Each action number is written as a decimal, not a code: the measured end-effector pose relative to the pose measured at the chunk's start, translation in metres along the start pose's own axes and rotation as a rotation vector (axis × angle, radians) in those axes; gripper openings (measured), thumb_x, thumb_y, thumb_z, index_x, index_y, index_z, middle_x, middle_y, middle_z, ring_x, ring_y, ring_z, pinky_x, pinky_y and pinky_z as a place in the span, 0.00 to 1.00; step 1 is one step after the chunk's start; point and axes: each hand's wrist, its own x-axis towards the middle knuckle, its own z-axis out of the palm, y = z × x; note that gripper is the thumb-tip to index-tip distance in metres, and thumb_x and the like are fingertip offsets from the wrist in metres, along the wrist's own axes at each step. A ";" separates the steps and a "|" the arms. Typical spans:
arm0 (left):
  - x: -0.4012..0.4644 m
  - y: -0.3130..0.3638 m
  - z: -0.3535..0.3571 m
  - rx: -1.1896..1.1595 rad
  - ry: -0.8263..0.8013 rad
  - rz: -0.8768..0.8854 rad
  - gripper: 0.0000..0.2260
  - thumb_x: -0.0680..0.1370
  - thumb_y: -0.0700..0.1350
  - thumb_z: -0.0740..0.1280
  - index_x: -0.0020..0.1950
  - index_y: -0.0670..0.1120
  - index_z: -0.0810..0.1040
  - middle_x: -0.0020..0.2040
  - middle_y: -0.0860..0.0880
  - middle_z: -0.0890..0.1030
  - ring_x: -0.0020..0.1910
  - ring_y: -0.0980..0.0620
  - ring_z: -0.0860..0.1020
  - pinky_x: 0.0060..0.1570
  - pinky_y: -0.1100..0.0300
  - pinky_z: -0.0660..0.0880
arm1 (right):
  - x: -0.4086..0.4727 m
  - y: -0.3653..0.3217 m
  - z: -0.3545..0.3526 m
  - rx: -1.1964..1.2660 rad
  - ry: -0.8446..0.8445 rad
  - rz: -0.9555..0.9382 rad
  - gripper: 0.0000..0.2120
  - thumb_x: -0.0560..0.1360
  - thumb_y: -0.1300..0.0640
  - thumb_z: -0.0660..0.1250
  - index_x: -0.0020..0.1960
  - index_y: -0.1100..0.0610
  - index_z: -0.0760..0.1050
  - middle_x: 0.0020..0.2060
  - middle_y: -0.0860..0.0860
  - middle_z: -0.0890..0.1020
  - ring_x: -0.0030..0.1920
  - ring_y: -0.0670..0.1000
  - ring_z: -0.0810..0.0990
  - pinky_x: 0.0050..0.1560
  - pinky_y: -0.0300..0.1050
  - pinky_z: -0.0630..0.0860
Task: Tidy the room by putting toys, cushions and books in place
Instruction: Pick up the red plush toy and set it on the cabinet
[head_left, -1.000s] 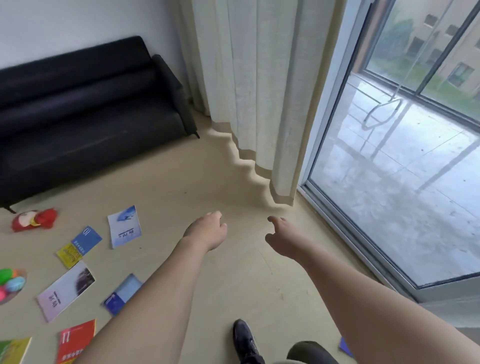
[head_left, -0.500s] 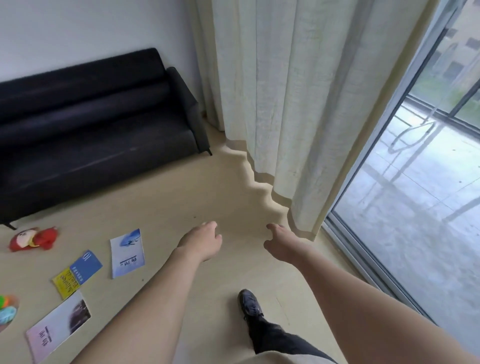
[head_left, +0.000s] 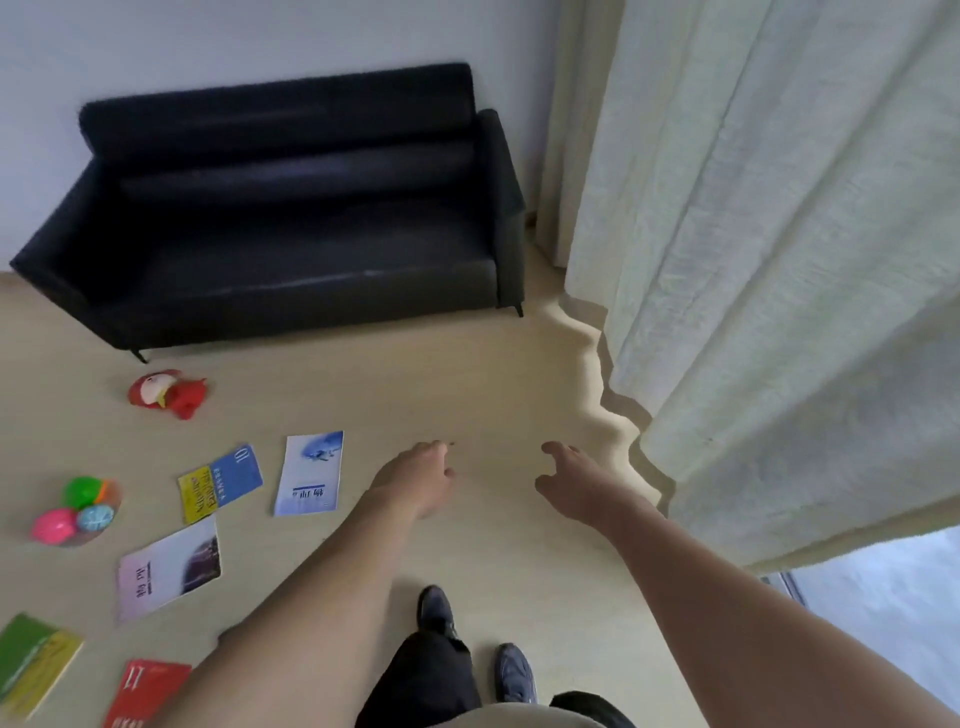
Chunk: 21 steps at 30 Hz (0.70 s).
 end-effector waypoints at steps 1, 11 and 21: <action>0.012 -0.006 -0.002 -0.008 -0.006 -0.012 0.19 0.82 0.49 0.55 0.72 0.47 0.67 0.72 0.48 0.70 0.67 0.45 0.72 0.63 0.53 0.71 | 0.016 -0.005 -0.003 -0.018 -0.019 -0.012 0.28 0.77 0.55 0.60 0.76 0.54 0.59 0.72 0.57 0.66 0.69 0.59 0.69 0.66 0.48 0.69; 0.144 -0.064 -0.076 -0.111 0.022 -0.090 0.16 0.81 0.48 0.56 0.66 0.43 0.70 0.67 0.44 0.73 0.62 0.44 0.74 0.61 0.50 0.73 | 0.164 -0.094 -0.048 -0.042 -0.073 -0.095 0.28 0.78 0.56 0.61 0.76 0.56 0.59 0.73 0.58 0.65 0.72 0.58 0.65 0.68 0.45 0.65; 0.290 -0.046 -0.189 -0.091 0.051 0.013 0.21 0.81 0.49 0.58 0.73 0.45 0.68 0.71 0.46 0.72 0.67 0.44 0.73 0.65 0.50 0.71 | 0.284 -0.144 -0.139 0.016 -0.016 -0.031 0.28 0.78 0.58 0.59 0.77 0.55 0.58 0.72 0.55 0.65 0.67 0.57 0.70 0.61 0.46 0.70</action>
